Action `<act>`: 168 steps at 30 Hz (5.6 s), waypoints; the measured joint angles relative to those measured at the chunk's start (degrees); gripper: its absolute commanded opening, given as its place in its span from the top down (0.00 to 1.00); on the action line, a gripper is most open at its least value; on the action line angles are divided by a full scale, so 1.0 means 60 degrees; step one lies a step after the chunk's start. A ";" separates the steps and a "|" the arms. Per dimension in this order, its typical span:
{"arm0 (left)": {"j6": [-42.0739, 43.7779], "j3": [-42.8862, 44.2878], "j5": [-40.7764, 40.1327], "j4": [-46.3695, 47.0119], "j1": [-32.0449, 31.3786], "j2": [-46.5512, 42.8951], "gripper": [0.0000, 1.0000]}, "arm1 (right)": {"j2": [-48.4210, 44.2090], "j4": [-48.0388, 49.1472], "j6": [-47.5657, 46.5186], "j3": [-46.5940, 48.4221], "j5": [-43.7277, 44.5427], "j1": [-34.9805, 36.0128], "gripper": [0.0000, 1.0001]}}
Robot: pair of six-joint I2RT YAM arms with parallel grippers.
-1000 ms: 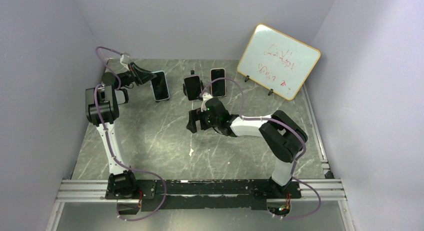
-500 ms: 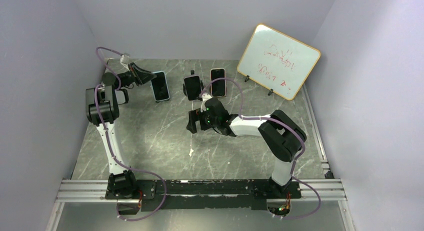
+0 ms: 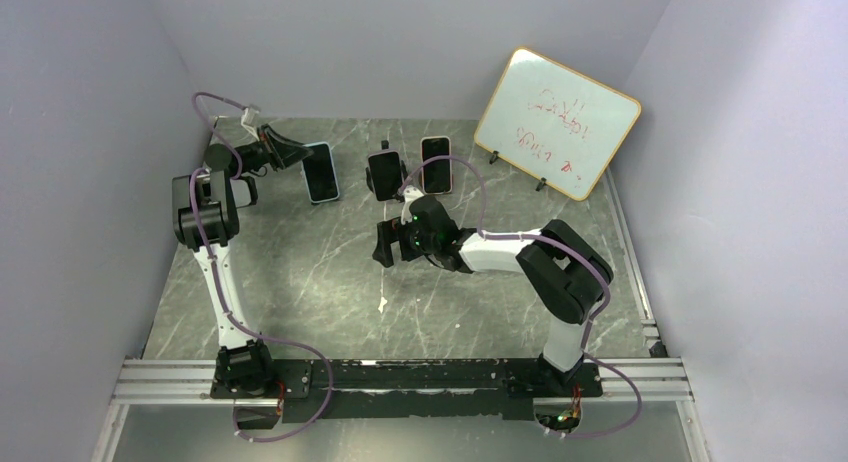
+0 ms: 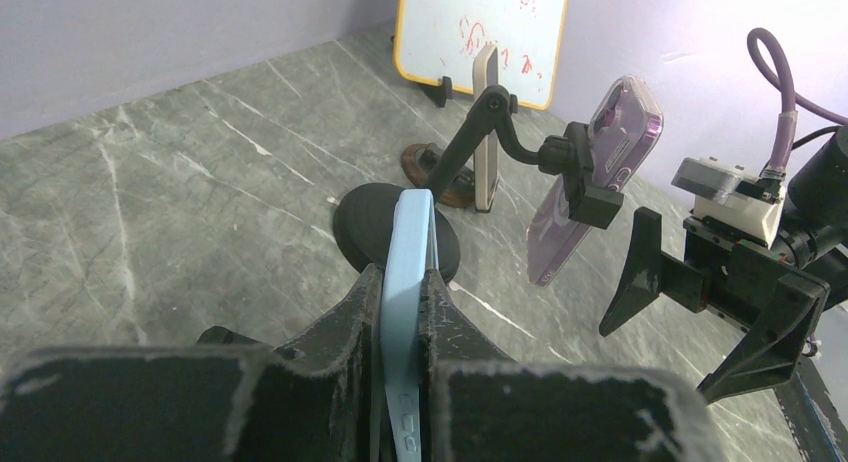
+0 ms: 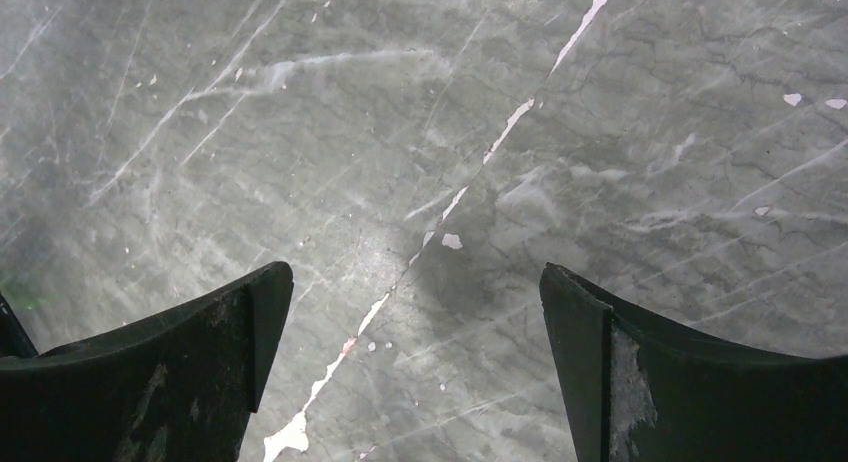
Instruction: Place the phone on the phone stand
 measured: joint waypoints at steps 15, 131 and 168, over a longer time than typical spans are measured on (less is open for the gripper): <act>-0.0047 0.0015 0.0076 0.0004 0.0000 0.0055 0.95 | 0.0000 0.0004 -0.0033 0.0000 -0.0051 0.0000 0.00; 0.7774 -0.9628 -1.0335 -0.3483 -0.1005 -0.8575 0.12 | 0.2295 -0.1603 -0.1191 0.4422 0.5304 -0.0098 0.00; 0.7898 -0.9464 -1.0182 -0.3898 -0.1013 -0.8572 0.12 | 0.2867 -0.0586 -0.1191 0.5464 0.5136 -0.0015 0.00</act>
